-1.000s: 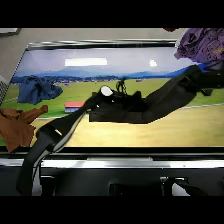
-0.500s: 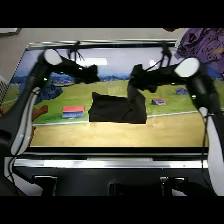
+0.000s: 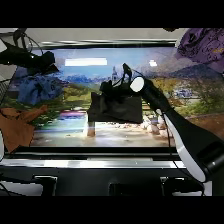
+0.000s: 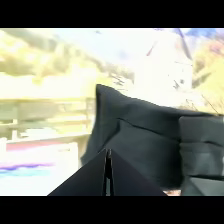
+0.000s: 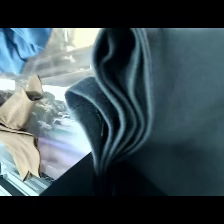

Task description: Fold the clothes and pants, and hang the long-sleeved shirts on hangers.

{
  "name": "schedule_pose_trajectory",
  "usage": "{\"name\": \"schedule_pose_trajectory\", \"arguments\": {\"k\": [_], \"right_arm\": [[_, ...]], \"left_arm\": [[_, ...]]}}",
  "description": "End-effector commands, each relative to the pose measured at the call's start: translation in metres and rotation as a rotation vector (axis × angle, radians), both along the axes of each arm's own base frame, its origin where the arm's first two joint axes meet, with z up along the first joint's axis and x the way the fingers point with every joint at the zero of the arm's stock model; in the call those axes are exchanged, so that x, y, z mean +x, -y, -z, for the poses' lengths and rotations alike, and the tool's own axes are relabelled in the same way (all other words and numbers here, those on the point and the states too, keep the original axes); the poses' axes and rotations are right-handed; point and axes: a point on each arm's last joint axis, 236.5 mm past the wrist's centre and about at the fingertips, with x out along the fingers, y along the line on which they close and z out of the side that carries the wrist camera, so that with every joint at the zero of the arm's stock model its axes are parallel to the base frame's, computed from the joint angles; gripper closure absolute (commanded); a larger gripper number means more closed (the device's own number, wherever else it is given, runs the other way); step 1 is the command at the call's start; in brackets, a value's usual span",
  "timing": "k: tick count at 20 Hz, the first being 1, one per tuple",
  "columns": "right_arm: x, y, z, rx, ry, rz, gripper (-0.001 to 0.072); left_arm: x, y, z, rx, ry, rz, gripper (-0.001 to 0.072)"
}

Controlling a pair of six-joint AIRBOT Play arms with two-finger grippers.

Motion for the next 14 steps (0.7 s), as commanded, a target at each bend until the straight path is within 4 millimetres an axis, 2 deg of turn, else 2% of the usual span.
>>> {"name": "schedule_pose_trajectory", "arguments": {"k": [1, 4, 7, 9, 14], "right_arm": [[-0.002, -0.022, 0.034, -0.003, -0.032, -0.008, 0.068], [0.003, -0.024, 0.059, -0.022, -0.053, 0.004, 0.0679], [0.014, -0.024, 0.072, -0.022, -0.045, 0.036, 0.0674], [0.019, -0.023, 0.075, -0.022, -0.031, 0.048, 0.0621], [0.035, -0.023, 0.067, 0.0, 0.028, 0.094, 0.0619]], "left_arm": [[-0.003, -0.023, -0.002, 0.016, -0.01, -0.038, 0.0691], [-0.003, -0.023, -0.002, 0.016, -0.01, -0.038, 0.0691], [-0.003, -0.023, -0.002, 0.016, -0.01, -0.038, 0.0691], [-0.003, -0.022, -0.002, 0.016, -0.01, -0.035, 0.0691], [-0.005, -0.021, 0.001, 0.017, -0.023, -0.032, 0.0691]]}}
